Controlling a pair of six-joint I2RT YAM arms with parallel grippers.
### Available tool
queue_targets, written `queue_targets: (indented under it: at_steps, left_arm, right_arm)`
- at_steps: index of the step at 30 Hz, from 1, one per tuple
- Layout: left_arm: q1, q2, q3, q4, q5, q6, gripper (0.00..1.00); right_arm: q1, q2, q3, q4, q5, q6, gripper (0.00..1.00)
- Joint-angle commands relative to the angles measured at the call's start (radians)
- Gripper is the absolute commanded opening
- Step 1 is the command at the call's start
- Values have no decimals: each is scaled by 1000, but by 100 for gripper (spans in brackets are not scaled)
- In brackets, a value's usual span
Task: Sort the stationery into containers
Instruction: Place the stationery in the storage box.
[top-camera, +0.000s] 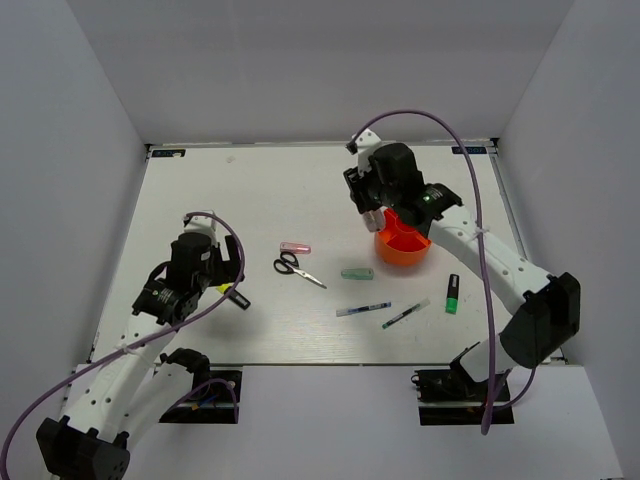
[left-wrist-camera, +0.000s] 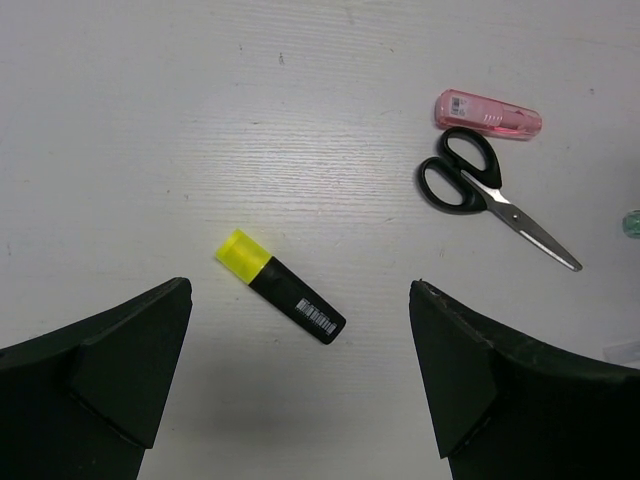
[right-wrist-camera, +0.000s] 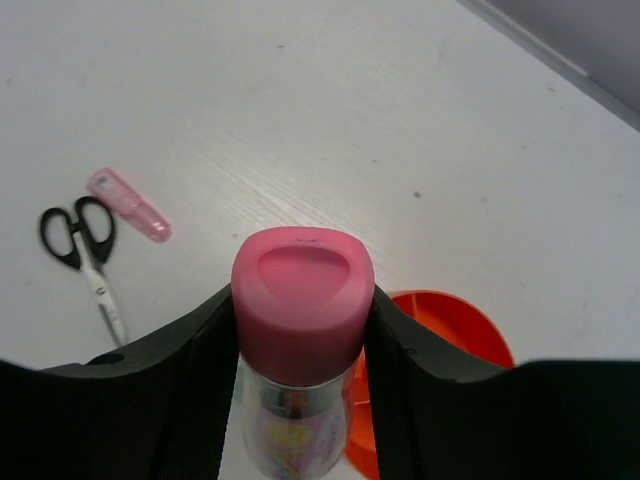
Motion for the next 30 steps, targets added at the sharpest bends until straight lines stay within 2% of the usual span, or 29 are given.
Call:
queue_targets:
  at_steps: [1, 10, 15, 19, 23, 30]
  left_arm:
    - [5, 6, -7, 16, 29, 5, 100]
    - [5, 29, -13, 25, 49, 4, 100]
    - [5, 43, -15, 25, 49, 5, 100]
    - [6, 58, -16, 25, 54, 5, 100]
    - [6, 70, -18, 26, 55, 7, 100]
    - [6, 81, -18, 28, 54, 7, 100]
  right_arm:
    - [-41, -73, -87, 174, 154, -29, 0]
    - [-112, -123, -264, 473, 275, -18, 0]
    - [-132, -148, -332, 541, 282, -1, 0]
    - [-149, -160, -416, 663, 286, -12, 0]
    - [-155, -179, -442, 691, 275, -3, 0]
    - [-172, -206, -540, 820, 266, -55, 0]
